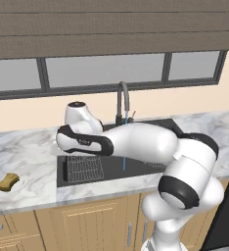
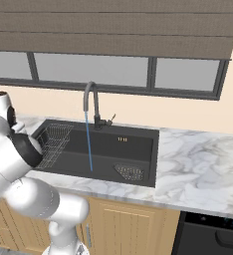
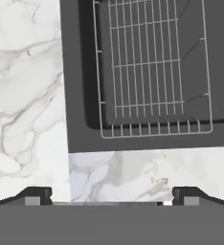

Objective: Soak the sponge with water for a few seconds and then drop it inside the sink.

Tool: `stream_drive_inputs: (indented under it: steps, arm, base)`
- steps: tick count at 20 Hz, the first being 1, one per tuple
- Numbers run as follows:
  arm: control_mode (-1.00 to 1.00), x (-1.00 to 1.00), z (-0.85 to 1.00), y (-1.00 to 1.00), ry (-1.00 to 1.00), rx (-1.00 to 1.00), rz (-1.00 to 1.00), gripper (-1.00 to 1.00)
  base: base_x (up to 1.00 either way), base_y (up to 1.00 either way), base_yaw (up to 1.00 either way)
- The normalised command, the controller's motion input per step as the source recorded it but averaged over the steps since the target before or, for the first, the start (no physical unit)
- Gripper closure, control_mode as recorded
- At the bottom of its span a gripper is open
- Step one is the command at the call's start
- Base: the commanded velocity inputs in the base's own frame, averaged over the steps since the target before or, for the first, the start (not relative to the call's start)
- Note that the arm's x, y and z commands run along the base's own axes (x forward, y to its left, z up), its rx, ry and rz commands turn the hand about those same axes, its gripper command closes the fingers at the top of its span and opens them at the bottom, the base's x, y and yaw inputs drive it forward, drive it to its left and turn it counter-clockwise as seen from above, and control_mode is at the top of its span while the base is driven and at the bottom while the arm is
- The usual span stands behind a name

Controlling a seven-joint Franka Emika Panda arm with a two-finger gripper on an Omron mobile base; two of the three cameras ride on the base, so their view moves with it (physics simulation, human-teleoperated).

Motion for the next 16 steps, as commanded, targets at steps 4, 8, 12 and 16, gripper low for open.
stream_drive_inputs:
  steps: [4,8,12,16]
  arm:
    - [-1.00,0.00,0.00,0.38,-0.17,0.00,0.00,-1.00]
    - [-1.00,0.00,0.01,0.15,-0.01,0.00,0.00,-1.00]
    - [-1.00,0.00,0.02,0.01,0.00,0.00,0.00,-1.00]
    - [-1.00,0.00,0.00,0.06,0.00,0.02,0.00,-1.00]
  base:
    - [0.00,0.00,0.00]
    - [0.00,0.00,0.00]
    - [0.00,0.00,0.00]
    - [0.00,0.00,0.00]
